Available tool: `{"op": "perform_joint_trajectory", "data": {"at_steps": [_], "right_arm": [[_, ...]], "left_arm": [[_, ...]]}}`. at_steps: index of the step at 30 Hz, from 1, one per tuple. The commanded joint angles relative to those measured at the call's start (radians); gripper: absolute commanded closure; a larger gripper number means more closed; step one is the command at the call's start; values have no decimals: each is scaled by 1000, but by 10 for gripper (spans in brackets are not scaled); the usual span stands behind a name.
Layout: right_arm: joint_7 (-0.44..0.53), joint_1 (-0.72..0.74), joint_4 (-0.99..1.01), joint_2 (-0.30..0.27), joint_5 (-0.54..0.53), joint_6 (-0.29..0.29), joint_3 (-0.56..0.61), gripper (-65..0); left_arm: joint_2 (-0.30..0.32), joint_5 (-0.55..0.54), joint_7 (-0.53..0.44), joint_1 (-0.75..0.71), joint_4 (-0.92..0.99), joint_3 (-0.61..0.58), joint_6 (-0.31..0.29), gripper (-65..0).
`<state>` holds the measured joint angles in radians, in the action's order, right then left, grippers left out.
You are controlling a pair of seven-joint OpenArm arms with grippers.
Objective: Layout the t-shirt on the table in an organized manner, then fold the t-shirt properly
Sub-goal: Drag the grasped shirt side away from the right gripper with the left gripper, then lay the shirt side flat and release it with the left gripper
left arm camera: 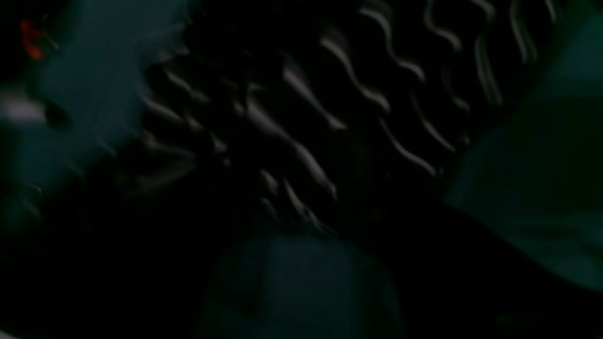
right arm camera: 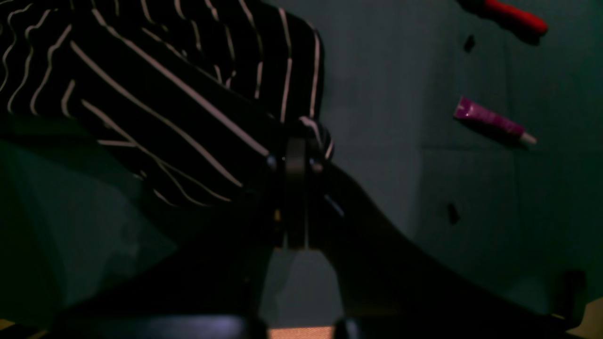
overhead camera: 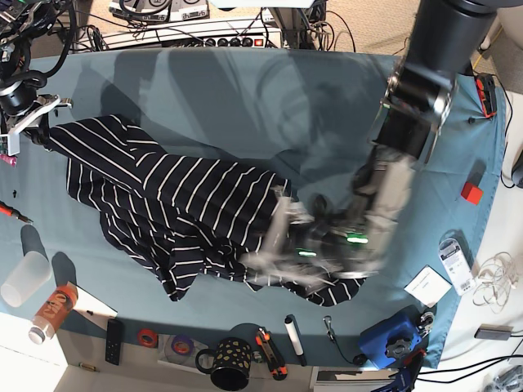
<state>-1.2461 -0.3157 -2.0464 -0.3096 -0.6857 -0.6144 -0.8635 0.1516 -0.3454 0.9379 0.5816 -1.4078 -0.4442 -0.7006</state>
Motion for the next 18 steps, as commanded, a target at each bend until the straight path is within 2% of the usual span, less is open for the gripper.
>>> {"op": "perform_joint_trajectory", "data": {"at_steps": [1, 4, 6, 10, 12, 15, 18], "right_arm": [[18, 2, -13, -17, -12, 1, -6, 0], [11, 3, -13, -18, -10, 0, -6, 0], [-1, 3, -13, -18, -10, 0, -6, 0], [-11, 3, -13, -18, -10, 0, -6, 0], [-11, 2, -13, -18, -10, 1, -6, 0], [-11, 3, -13, -17, -11, 1, -6, 0], [-13, 3, -13, -18, -10, 1, -6, 0]], "left_arm": [[5, 27, -61, 53, -18, -46, 2, -293], [6, 98, -131, 94, -18, -177, 12, -305], [6, 158, -135, 104, -18, -224, 61, -305], [6, 354, -200, 93, -2, -243, 63, -305], [7, 403, -226, 97, 18, -243, 72, -305], [7, 421, -258, 103, 45, -243, 90, -305], [6, 421, -282, 103, 66, -243, 35, -305]]}}
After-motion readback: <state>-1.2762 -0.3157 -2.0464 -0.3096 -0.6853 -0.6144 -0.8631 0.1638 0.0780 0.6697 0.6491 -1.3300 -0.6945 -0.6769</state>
